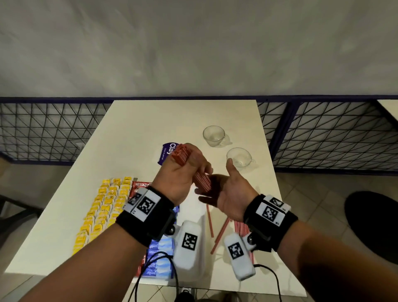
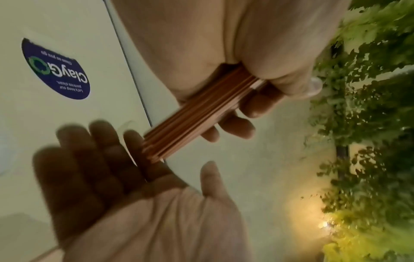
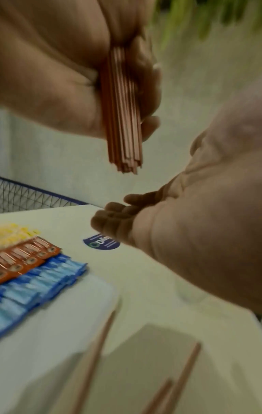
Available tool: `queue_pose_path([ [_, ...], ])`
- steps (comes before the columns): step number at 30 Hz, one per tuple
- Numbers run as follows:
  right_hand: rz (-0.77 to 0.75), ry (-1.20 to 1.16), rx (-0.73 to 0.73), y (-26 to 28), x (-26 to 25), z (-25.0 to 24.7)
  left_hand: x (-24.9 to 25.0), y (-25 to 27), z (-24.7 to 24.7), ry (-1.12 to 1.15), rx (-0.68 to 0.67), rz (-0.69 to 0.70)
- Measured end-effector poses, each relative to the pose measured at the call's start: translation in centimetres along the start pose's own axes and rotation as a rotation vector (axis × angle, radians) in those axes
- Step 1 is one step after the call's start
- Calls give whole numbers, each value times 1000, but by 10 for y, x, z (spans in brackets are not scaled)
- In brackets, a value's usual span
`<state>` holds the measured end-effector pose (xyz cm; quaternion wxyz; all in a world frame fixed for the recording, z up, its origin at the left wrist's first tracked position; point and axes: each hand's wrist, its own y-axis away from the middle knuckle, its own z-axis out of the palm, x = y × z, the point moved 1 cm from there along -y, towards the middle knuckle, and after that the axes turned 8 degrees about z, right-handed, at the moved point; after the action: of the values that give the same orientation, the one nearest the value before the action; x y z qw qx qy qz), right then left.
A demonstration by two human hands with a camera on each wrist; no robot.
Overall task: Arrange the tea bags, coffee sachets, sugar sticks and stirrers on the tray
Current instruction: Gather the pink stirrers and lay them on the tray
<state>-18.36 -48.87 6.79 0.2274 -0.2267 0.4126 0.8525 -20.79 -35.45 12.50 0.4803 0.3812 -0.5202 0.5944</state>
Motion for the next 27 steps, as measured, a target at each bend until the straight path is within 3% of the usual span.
queue_pose_path([
  [3, 23, -212, -88, 3, 6, 8, -8, 7, 7, -129, -46, 12],
  [5, -4, -211, -92, 5, 5, 11, -10, 10, 8, -163, -27, 8],
  [8, -12, -71, -97, 8, 8, 14, -5, 11, 9, -297, -42, -42],
  [10, -98, 119, -49, 9, 7, 13, -3, 13, 6, -409, -101, -135],
  [13, -337, 469, -45, 14, -1, 13, 0, 17, 3, -617, -276, -269],
  [16, -330, 583, -73, 21, -3, 20, 8, 21, 19, -754, -445, -310],
  [19, -359, 719, -6, 20, -6, 21, 8, 21, 23, -761, -469, -350],
  [23, -336, 843, 12, 22, -8, 20, -4, 32, 12, -555, -403, -403],
  [27, -338, 827, 26, 18, -11, 18, -19, 39, -3, -767, -466, -475],
])
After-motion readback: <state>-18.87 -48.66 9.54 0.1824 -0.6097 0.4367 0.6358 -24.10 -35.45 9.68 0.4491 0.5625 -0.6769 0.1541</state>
